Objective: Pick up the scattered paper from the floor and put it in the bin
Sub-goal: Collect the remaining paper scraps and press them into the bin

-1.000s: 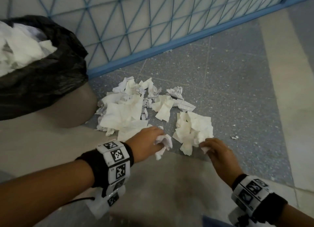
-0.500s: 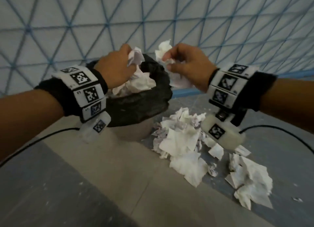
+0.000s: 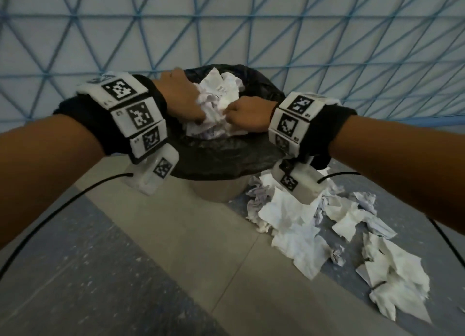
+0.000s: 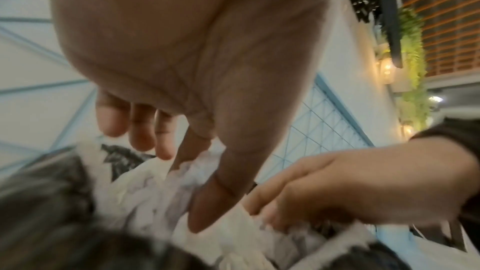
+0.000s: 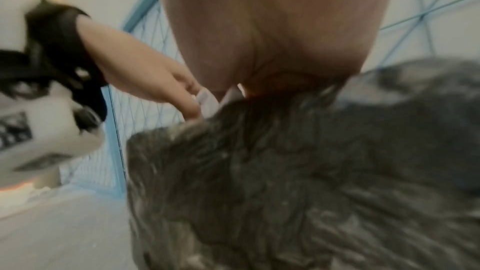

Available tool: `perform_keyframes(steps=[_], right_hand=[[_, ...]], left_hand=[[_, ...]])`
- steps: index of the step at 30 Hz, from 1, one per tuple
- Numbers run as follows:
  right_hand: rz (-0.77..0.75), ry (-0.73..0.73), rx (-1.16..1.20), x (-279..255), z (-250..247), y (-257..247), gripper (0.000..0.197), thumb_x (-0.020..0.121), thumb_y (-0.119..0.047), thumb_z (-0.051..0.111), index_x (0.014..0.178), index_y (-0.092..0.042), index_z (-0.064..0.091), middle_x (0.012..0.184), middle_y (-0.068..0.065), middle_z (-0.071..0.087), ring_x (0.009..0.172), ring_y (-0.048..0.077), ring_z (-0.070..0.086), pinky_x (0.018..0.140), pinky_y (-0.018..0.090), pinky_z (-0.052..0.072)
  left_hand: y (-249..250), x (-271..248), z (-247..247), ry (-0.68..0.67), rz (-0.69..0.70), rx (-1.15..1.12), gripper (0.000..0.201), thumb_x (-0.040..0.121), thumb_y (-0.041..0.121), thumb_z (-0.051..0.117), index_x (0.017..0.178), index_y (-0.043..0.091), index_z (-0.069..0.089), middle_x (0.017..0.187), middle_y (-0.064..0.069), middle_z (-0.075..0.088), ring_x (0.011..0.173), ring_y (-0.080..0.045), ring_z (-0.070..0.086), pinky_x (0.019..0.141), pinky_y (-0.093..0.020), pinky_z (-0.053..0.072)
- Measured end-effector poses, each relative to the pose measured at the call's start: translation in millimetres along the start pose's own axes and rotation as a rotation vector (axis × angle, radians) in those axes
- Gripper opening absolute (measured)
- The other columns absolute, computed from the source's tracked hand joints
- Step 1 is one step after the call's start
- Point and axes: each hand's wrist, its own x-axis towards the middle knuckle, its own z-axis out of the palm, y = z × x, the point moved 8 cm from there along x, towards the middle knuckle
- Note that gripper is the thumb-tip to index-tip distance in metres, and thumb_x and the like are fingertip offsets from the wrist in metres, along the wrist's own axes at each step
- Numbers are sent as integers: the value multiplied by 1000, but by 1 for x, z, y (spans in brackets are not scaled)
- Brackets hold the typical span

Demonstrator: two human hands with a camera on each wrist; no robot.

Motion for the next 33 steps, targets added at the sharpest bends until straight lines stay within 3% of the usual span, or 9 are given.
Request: perform_keyframes(steps=[3, 5, 11, 14, 19, 23, 26, 30, 33], right_hand=[[-4, -15, -65, 4, 1, 2, 37, 92, -19, 40, 123, -4, 54, 127, 19, 56, 117, 34, 52, 96, 35, 43], [-29, -14, -134, 5, 9, 1, 35, 89, -18, 47, 122, -8, 56, 126, 17, 59, 116, 34, 55, 96, 38, 46], [-109, 10, -214, 7, 4, 7, 48, 81, -16, 64, 127, -20, 54, 137, 8, 53, 122, 27, 51, 104, 37, 44], [-127, 167, -61, -17, -24, 14, 46, 87, -30, 58, 131, -21, 49, 141, 6, 48, 128, 23, 46, 104, 29, 37], [-183, 480, 213, -85, -64, 57, 39, 90, -21, 54, 127, -9, 53, 131, 15, 56, 122, 26, 51, 96, 21, 31], [-8, 381, 186, -129, -22, 143, 27, 87, -5, 52, 113, 0, 59, 115, 22, 60, 109, 31, 53, 90, 27, 32], [222, 139, 128, -165, 47, 215, 29, 83, 1, 50, 111, 0, 57, 120, 23, 53, 115, 34, 48, 96, 35, 36], [429, -219, -19, -235, 139, 285, 41, 83, -16, 59, 122, -7, 47, 130, 19, 42, 123, 36, 41, 101, 38, 37], [508, -337, 25, -277, 186, 313, 69, 72, -31, 73, 128, -16, 35, 139, 9, 28, 129, 31, 28, 106, 41, 35]], left_hand=[[17, -7, 4, -40, 100, 17, 35, 88, 25, 56, 109, -3, 60, 115, -22, 60, 103, -34, 55, 89, -35, 45], [26, -8, 14, -21, 120, -4, 34, 88, 21, 58, 110, -5, 60, 118, -24, 60, 104, -35, 56, 86, -33, 43], [33, 2, 30, -116, 75, -11, 43, 94, 18, 48, 134, 2, 46, 141, -19, 46, 127, -33, 46, 106, -36, 34], [26, 0, 14, -175, 59, -166, 42, 93, 19, 52, 133, 14, 45, 129, -22, 56, 98, -36, 61, 81, -40, 51], [38, -13, -58, 280, 56, 64, 47, 86, 6, 51, 132, 14, 48, 125, -26, 56, 107, -44, 56, 93, -51, 48], [139, -56, -69, 569, 530, 21, 48, 79, -3, 50, 125, 10, 56, 138, -26, 44, 119, -50, 46, 97, -61, 40], [237, -97, -12, 378, 845, -151, 40, 79, 4, 42, 111, 13, 63, 133, -15, 49, 121, -37, 47, 99, -51, 42], [327, -120, 134, -208, 899, -84, 32, 89, 13, 49, 120, 14, 54, 134, -7, 43, 124, -27, 41, 103, -40, 40], [370, -140, 198, -325, 963, -8, 51, 87, 31, 55, 132, 10, 42, 143, -14, 33, 132, -31, 32, 111, -40, 30]])
